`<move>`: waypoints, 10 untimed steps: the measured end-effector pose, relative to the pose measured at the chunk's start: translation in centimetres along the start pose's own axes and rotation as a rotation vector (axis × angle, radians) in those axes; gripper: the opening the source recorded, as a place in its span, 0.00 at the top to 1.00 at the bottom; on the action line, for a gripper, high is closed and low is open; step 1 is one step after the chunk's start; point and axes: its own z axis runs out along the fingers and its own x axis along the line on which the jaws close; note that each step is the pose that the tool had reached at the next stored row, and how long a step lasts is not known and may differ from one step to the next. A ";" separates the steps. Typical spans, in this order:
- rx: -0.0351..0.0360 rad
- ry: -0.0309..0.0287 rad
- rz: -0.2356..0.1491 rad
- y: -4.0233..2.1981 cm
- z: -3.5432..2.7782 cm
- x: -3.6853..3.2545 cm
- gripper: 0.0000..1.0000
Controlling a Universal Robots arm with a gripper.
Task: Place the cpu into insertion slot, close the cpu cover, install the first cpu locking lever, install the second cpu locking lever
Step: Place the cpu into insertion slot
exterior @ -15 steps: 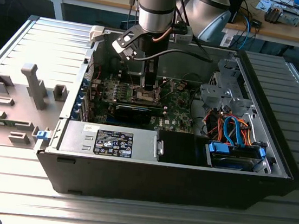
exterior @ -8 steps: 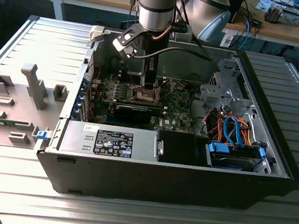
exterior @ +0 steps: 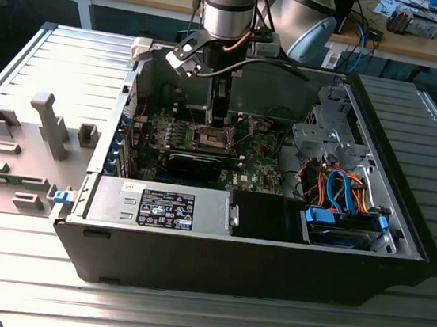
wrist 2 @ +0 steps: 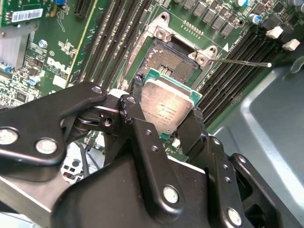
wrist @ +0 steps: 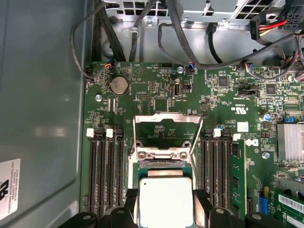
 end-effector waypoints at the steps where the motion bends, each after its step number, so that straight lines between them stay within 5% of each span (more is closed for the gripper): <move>1: 0.0001 -0.0001 0.000 0.00 0.04 0.09 0.45; 10: 0.0001 -0.0001 0.000 -0.02 0.19 0.19 0.45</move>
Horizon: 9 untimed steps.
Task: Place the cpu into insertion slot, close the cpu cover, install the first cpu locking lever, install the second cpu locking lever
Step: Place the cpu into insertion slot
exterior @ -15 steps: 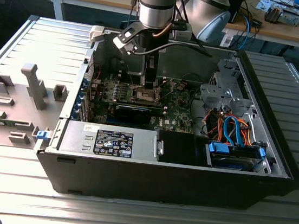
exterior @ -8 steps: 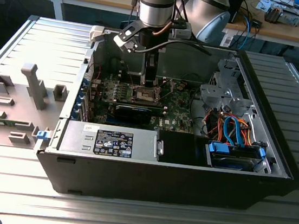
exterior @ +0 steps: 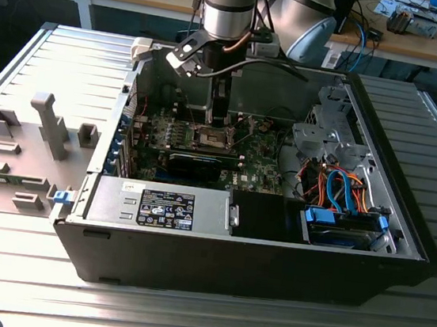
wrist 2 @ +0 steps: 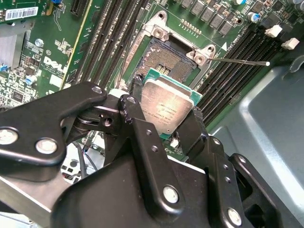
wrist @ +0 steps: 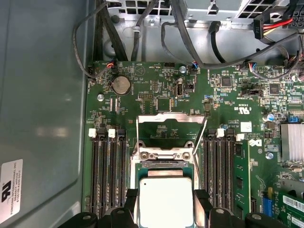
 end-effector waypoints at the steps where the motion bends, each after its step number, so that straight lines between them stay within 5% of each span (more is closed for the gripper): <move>1: 0.0000 0.0000 0.000 -0.01 0.06 0.00 0.45; 6: 0.0000 0.0000 0.000 -0.01 0.16 0.01 0.45; 9: 0.0000 0.0000 0.000 -0.06 0.82 0.04 0.45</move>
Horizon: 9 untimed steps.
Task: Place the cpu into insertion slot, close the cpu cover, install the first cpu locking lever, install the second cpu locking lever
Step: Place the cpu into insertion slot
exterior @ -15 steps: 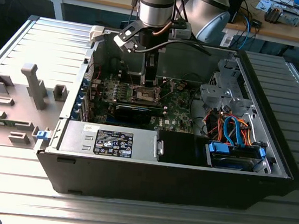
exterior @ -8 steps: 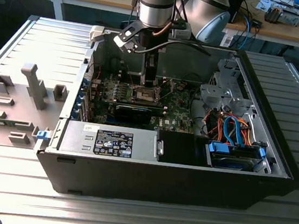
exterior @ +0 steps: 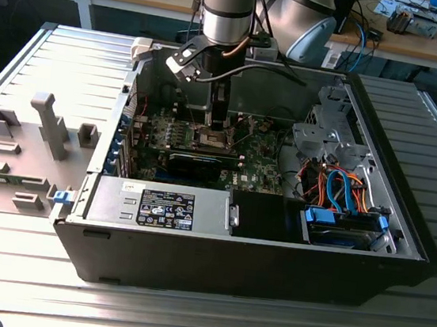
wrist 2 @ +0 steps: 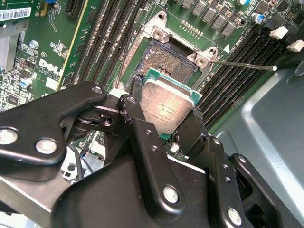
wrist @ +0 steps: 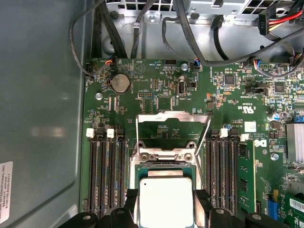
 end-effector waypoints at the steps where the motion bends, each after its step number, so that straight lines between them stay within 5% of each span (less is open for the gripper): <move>1: 0.0000 0.0001 0.000 -0.01 0.01 0.00 0.45; 9: 0.0001 -0.0002 0.000 -0.08 0.38 0.02 0.45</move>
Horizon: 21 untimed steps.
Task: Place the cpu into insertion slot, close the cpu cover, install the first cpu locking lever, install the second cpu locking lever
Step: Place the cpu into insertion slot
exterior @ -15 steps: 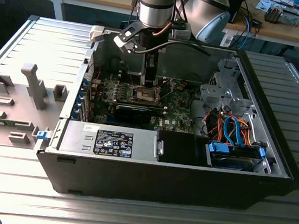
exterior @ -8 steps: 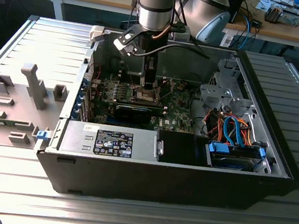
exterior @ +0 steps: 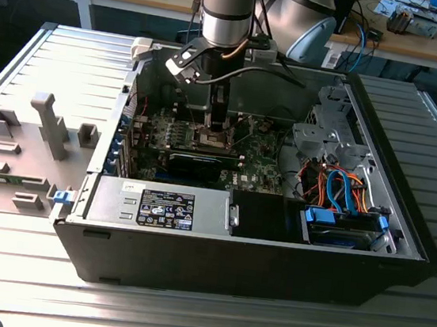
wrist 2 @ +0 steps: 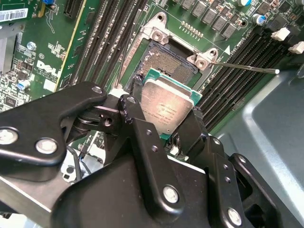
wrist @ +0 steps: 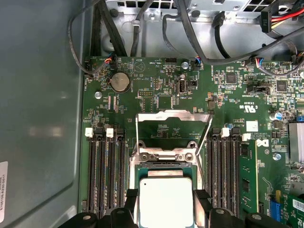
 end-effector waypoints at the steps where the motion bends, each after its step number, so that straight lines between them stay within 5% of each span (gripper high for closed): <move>1: -0.0001 0.0001 0.000 0.00 0.02 0.00 0.45; 9: -0.0001 0.0002 0.000 -0.04 0.67 0.04 0.45; 11: -0.0002 0.0003 0.000 -0.22 1.98 0.11 0.45; 21: -0.0001 0.0003 0.000 -0.25 2.11 0.12 0.45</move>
